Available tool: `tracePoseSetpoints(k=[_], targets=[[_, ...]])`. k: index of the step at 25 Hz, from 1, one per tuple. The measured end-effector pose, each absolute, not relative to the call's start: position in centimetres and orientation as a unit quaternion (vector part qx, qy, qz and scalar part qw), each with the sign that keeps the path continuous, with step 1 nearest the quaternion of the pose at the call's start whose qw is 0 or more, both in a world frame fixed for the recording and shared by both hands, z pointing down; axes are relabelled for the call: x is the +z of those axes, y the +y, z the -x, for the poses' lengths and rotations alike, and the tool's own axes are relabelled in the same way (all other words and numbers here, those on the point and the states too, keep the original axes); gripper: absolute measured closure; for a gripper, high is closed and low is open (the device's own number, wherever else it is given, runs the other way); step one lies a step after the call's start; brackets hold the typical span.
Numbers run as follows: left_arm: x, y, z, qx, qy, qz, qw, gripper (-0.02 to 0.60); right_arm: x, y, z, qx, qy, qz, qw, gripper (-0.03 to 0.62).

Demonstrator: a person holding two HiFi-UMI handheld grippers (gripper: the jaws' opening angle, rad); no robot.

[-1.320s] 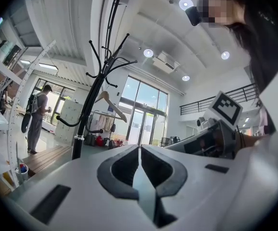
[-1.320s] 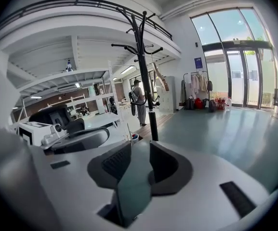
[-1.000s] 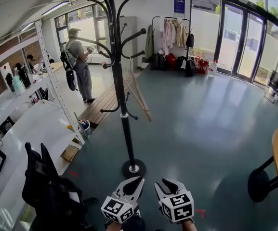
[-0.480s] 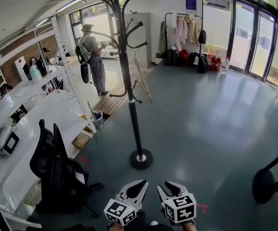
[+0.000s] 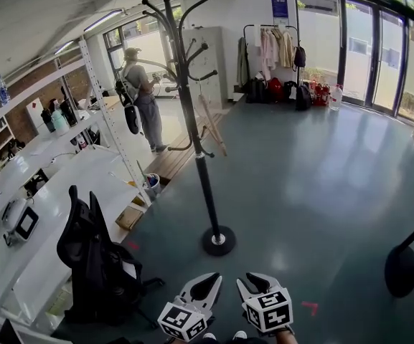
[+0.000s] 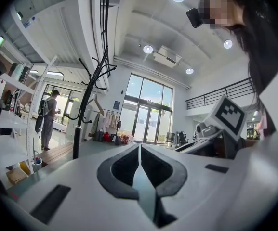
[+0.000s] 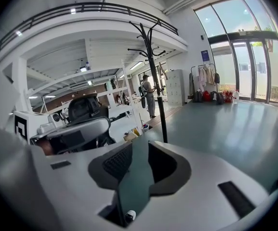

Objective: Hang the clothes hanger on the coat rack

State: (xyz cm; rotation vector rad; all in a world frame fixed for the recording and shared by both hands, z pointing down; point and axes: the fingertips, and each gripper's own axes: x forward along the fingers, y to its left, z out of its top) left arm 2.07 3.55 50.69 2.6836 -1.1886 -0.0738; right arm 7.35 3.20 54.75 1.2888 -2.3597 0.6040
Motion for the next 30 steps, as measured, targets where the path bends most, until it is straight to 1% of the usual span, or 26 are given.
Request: tracePoseSetpoints(k=[6,15,22,30], targets=[[50.3,5.1,0.1,-0.011,-0.41,-0.906,0.106,0.581,54.7,4.1,-5.2,0.212,-0.839,-0.463,0.191,0.492],[50.1,4.9,3.7,-0.024,-0.414,-0.905,0.099,0.581,54.1,4.4,-2.7,0.213,-0.838,-0.464,0.192,0.508],[49.7,4.7,4.6,-0.034,-0.405,-0.909,0.096,0.581,53.6,4.6,-1.2,0.204,-0.839,-0.465,0.194,0.511],[49.8,5.5,4.4,-0.037,-0.394,-0.913,0.098,0.581,53.9,5.5,-1.4,0.208,-0.832,-0.474,0.198,0.511]])
